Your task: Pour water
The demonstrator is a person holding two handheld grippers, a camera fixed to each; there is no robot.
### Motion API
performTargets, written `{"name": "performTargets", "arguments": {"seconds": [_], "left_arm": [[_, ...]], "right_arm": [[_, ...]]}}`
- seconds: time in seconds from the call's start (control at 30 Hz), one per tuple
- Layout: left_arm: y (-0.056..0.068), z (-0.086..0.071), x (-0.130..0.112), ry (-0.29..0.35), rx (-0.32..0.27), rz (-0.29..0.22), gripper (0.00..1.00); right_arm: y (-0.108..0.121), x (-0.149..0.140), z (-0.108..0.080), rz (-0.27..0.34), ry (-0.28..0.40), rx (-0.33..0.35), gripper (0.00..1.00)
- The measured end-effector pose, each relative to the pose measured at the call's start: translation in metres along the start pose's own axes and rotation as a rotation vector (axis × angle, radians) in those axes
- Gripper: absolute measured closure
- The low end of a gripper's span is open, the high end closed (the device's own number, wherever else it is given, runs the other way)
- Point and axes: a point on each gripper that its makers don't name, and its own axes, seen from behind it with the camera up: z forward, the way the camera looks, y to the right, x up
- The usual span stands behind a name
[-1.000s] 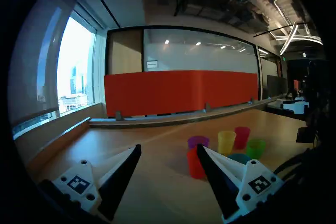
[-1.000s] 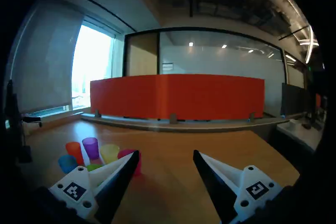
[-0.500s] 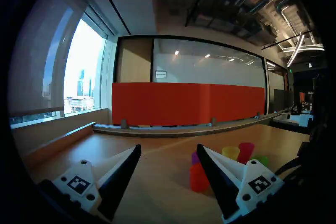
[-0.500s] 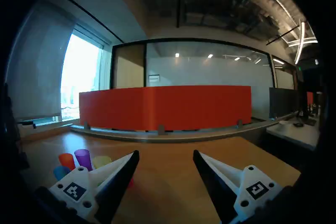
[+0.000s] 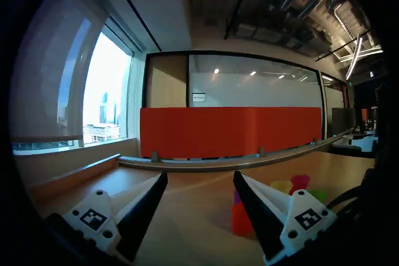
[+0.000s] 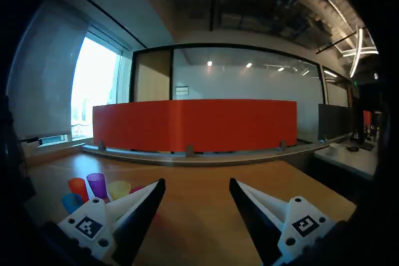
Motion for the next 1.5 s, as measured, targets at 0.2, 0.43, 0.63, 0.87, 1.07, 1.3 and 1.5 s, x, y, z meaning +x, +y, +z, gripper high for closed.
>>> {"name": "performTargets", "arguments": {"seconds": [0.2,0.43,0.63,0.87,1.07,1.3,1.5], "left_arm": [[-0.002,-0.001,-0.008,0.005,0.027,0.038,0.02],[0.0,0.0,-0.028,-0.005,0.027,0.028,0.02],[-0.003,0.002,-0.043,-0.018,0.029,0.025,0.02],[-0.011,0.004,-0.059,-0.033,0.04,0.014,0.02],[-0.016,0.008,-0.067,-0.041,0.04,-0.003,0.02],[-0.017,0.012,-0.075,-0.047,0.043,-0.003,0.02],[-0.018,0.013,-0.077,-0.055,0.039,-0.011,0.02]], "right_arm": [[0.007,-0.001,0.0,0.007,-0.02,-0.025,0.01],[0.003,0.0,-0.002,0.033,-0.021,-0.029,0.01],[0.004,0.001,-0.002,0.044,-0.024,-0.034,0.01],[0.003,-0.002,-0.003,0.037,-0.031,-0.04,0.01],[-0.001,-0.005,-0.002,0.035,-0.042,-0.037,0.01],[-0.001,-0.006,0.001,0.033,-0.046,-0.038,0.01],[0.0,-0.006,0.001,0.024,-0.047,-0.043,0.01]]}}
